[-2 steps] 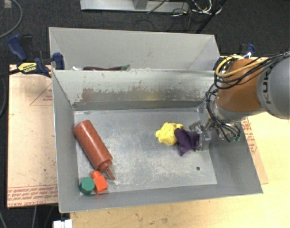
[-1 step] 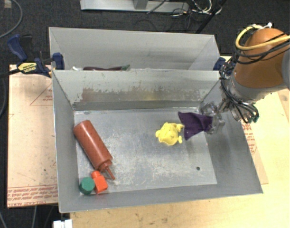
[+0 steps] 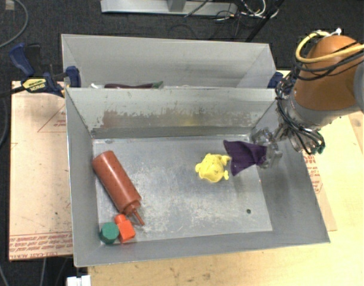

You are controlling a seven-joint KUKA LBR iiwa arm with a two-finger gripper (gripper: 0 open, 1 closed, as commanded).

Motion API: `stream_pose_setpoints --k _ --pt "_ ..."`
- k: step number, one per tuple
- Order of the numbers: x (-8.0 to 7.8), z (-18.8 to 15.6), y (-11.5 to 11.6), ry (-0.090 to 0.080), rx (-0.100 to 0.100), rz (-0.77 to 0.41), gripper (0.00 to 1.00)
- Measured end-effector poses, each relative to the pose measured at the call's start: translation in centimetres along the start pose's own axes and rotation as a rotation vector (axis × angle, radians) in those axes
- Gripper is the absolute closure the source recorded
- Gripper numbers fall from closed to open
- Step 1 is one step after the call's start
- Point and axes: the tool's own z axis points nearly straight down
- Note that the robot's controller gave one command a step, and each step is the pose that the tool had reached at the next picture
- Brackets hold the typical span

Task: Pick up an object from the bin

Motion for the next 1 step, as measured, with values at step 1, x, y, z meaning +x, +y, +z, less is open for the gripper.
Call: stream_pose_setpoints --k 1 --pt "-0.14 -4.31 -0.29 0.005 -0.003 0.024 1.00"
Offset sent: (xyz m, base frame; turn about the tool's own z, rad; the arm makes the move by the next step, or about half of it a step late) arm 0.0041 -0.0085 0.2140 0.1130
